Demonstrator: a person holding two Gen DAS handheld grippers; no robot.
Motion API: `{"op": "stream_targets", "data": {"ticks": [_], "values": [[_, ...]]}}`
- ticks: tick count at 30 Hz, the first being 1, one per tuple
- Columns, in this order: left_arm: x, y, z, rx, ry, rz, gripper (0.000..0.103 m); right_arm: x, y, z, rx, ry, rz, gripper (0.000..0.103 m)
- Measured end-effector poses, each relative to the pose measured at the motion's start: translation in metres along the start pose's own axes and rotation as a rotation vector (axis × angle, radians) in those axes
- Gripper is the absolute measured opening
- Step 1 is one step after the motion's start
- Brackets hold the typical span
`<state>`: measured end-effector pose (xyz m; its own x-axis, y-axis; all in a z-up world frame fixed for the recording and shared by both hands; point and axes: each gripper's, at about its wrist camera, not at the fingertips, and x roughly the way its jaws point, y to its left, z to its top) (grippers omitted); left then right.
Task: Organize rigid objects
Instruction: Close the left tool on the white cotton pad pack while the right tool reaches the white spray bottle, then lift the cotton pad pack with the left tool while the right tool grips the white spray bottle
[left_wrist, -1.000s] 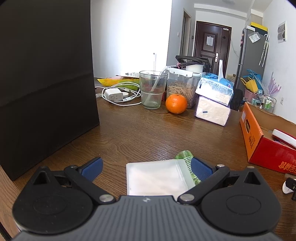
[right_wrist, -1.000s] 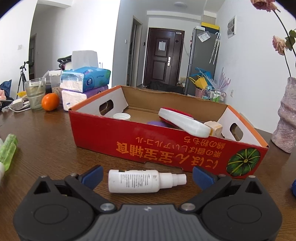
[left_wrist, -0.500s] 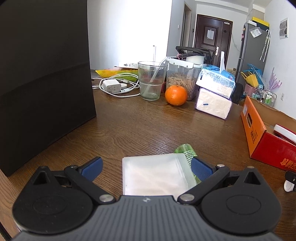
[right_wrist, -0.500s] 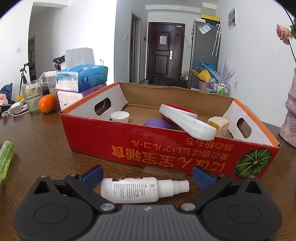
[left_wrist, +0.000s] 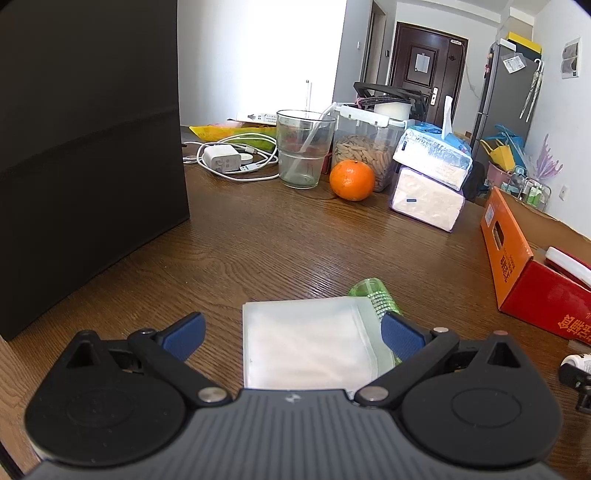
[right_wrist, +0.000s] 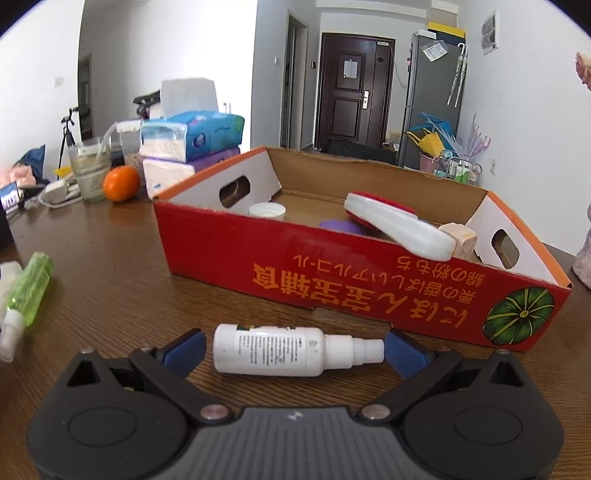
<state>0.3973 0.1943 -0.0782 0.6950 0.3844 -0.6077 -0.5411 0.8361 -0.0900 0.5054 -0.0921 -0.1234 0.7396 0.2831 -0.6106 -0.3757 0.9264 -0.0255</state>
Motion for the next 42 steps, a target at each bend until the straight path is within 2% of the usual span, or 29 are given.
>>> {"op": "stream_targets", "data": {"ticks": [7,10,21,26,28,30,42], "values": [[0.002,-0.004,-0.001,-0.009,0.016,-0.017,0.103,0.011,-0.005,0.003,0.064,0.034,-0.002,0.102],[0.003,-0.006,-0.002,-0.011,0.01,-0.02,0.103,0.011,-0.009,0.003,0.093,0.024,0.001,0.097],[0.018,-0.015,-0.006,0.005,0.042,0.051,0.103,0.007,-0.012,0.0,0.109,0.012,-0.031,0.097],[0.024,-0.005,-0.005,-0.041,0.058,0.077,0.103,0.008,-0.013,0.001,0.115,0.014,-0.034,0.097],[0.026,-0.004,-0.005,-0.03,0.071,0.085,0.098,0.008,-0.013,0.001,0.115,0.015,-0.034,0.097],[0.028,-0.008,-0.005,0.009,0.085,0.086,0.083,0.008,-0.013,0.002,0.116,0.016,-0.033,0.097],[0.029,-0.008,-0.005,0.031,0.084,0.071,0.083,-0.002,-0.013,-0.001,0.132,-0.022,-0.045,0.097]]}}
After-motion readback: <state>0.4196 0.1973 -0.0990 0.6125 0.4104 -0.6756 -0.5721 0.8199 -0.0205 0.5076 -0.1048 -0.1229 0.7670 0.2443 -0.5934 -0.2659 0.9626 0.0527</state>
